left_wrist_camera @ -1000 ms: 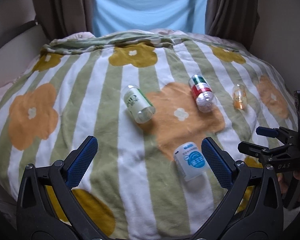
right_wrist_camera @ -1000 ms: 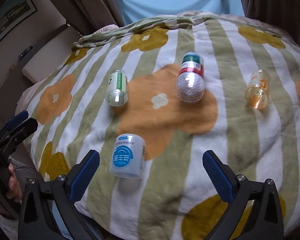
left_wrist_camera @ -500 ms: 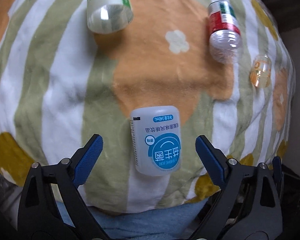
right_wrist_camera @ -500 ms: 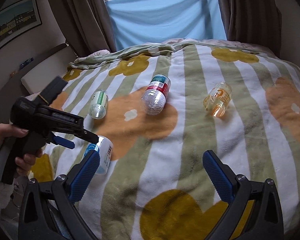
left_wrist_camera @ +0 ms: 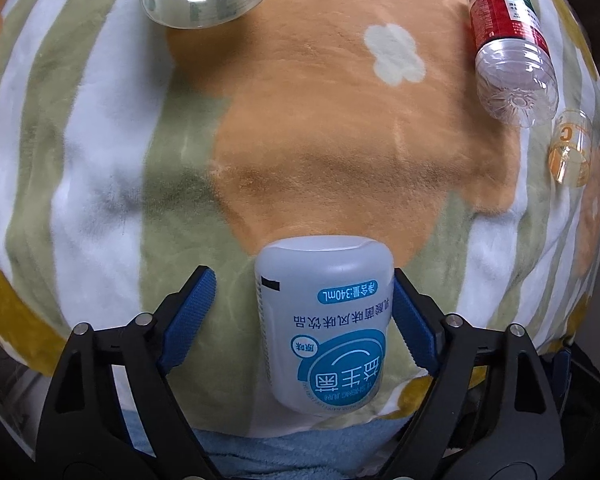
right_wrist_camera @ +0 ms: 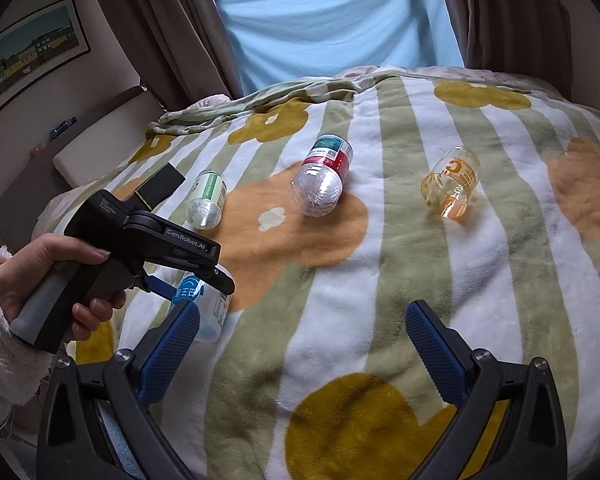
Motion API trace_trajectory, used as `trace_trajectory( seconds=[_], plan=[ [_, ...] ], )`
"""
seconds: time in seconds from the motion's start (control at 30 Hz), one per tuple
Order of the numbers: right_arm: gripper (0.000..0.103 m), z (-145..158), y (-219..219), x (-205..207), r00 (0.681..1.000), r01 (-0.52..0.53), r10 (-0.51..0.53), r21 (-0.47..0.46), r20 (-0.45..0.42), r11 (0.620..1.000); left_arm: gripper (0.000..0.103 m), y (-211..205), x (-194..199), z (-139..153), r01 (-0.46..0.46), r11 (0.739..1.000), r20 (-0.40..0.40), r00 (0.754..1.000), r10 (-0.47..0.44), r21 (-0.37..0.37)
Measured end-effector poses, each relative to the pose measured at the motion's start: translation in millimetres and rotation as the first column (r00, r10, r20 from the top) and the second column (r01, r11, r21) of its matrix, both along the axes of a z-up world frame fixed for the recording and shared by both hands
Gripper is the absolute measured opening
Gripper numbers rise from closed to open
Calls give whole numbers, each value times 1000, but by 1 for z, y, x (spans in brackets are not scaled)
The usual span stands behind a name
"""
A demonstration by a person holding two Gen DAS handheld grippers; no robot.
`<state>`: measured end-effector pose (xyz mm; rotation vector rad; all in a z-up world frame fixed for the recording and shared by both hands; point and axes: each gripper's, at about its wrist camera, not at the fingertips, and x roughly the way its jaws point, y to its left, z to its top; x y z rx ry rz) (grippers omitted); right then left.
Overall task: Flip cup upside down
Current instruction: 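Rotate the held white cup with the left gripper, turning its opening downward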
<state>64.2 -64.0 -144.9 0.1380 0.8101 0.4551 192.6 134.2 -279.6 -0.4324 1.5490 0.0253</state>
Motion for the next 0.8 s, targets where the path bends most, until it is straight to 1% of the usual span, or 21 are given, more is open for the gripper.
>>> trace_trajectory(
  seconds=[0.07,0.1,0.13,0.23,0.3,0.37,0.43,0.47,0.53,0.57,0.6,0.63,0.7,0.73,0.8],
  plan=[
    [103,-2,0,0,1000,1,-1,0,-6,1000,71,-2,1,-2,4,1000,2,1000,-4,-29],
    [103,-3,1,1,1000,4,-4,-2,-9,1000,63,-4,2,-2,15,999,5,1000,-15,-43],
    [103,-4,1,1,1000,5,-5,-3,-12,1000,58,-6,3,-2,26,998,8,1000,-26,-53],
    [103,-5,3,2,1000,5,-5,1,-18,1000,58,-13,3,2,65,998,37,997,-65,-25],
    [103,-5,4,3,1000,4,-4,0,-18,1000,58,-15,1,10,84,996,79,993,-83,-6],
    [103,-4,7,3,1000,2,-2,-8,-12,1000,58,-15,-2,25,109,994,151,982,-110,16],
    [103,-4,11,2,1000,-1,1,-23,-5,1000,58,-15,-12,41,122,992,259,957,-128,40],
    [103,-5,13,2,1000,-1,1,-30,0,1000,58,-13,-17,52,128,991,335,932,-137,49],
    [103,-6,17,1,1000,-2,2,-39,8,999,58,-8,-26,65,124,988,479,864,-155,96],
    [103,-7,19,-1,1000,-2,3,-42,12,999,58,-8,-33,69,119,985,540,824,-169,127],
    [103,-9,21,-2,1000,-2,3,-46,14,999,58,-7,-39,75,103,982,605,775,-180,160],
    [103,-11,23,-4,1000,-1,2,-47,14,999,58,-4,-45,81,88,979,652,734,-188,183],
    [103,-18,27,-7,1000,-1,1,-44,-2,999,58,2,-50,82,59,976,730,654,-196,210],
    [103,-21,28,-8,1000,-2,2,-35,-18,999,58,1,-56,78,47,976,753,629,-196,214],
    [103,-26,32,-11,999,3,-4,-16,-41,1000,58,-2,-60,68,36,978,782,595,-186,205]
  ],
)
